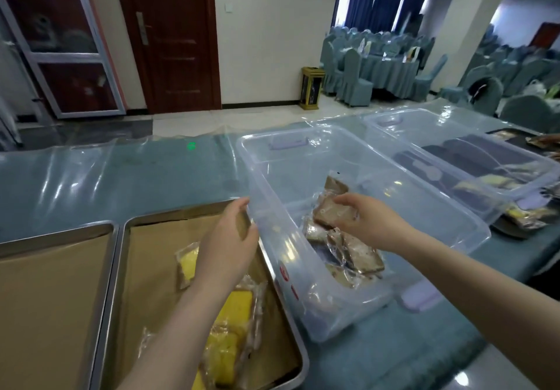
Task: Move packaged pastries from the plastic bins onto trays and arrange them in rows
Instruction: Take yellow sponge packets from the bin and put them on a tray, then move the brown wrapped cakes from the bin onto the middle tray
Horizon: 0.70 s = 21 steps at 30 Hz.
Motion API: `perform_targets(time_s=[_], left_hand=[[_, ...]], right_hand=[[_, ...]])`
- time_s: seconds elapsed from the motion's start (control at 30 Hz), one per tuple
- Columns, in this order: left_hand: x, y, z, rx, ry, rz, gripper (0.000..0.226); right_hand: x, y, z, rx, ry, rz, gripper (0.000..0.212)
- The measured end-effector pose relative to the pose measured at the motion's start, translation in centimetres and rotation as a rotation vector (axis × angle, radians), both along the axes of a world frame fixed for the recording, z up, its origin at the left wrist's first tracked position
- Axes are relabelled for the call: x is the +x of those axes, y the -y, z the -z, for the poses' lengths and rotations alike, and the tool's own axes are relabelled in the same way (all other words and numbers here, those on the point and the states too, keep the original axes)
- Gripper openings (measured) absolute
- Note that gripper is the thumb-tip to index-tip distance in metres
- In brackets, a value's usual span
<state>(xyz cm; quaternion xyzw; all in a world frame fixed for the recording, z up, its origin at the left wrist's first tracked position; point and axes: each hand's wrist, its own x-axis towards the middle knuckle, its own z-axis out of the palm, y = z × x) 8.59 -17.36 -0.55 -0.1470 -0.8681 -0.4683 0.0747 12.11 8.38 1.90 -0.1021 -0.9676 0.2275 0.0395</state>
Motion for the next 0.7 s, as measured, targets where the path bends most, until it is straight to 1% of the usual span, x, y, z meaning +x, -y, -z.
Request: perform_targets(time_s=[0.1, 0.23, 0.3, 0.37, 0.4, 0.43, 0.47, 0.5, 0.53, 0.6, 0.7], left_hand=[[-0.5, -3.0, -1.9, -0.028, -0.084, 0.041, 0.044], [-2.4, -8.2, -3.7, -0.155, -0.161, 0.007, 0.042], [-4.1, -10.8, -3.7, -0.248, -0.126, -0.002, 0.043], [-5.7, -12.6, -3.1, -0.397, -0.044, 0.001, 0.047], [-6.3, -13.2, -2.7, -0.519, -0.005, 0.012, 0.050], [-6.7, -13.5, -2.2, -0.682, 0.016, 0.031, 0.054], [-6.8, -13.8, -1.9, -0.842, 0.010, 0.044, 0.057], [-6.9, -13.8, -1.6, -0.948, -0.011, 0.047, 0.057], [-6.9, -13.8, -1.4, -0.991, -0.034, 0.032, 0.055], [-6.8, -13.8, -1.2, -0.974, -0.068, -0.016, 0.047], [-6.7, -13.7, -1.1, -0.985, -0.104, -0.039, 0.040]], right_hand=[[-1.3, -3.9, 0.3, 0.066, 0.152, -0.026, 0.054], [-3.7, -9.0, 1.1, 0.160, 0.360, -0.144, 0.067], [-5.0, -11.1, 1.5, 0.212, 0.436, -0.201, 0.072], [-6.7, -12.4, 1.8, 0.296, 0.494, -0.259, 0.069], [-7.7, -12.8, 2.0, 0.335, 0.505, -0.292, 0.065], [-8.8, -13.0, 2.2, 0.367, 0.496, -0.330, 0.063], [-10.0, -13.0, 2.3, 0.395, 0.469, -0.364, 0.062], [-11.3, -12.8, 2.6, 0.420, 0.430, -0.393, 0.063], [-12.6, -12.5, 2.9, 0.447, 0.391, -0.417, 0.062], [-15.2, -11.7, 3.6, 0.513, 0.328, -0.455, 0.054], [-18.1, -10.5, 5.3, 0.610, 0.329, -0.497, 0.042]])
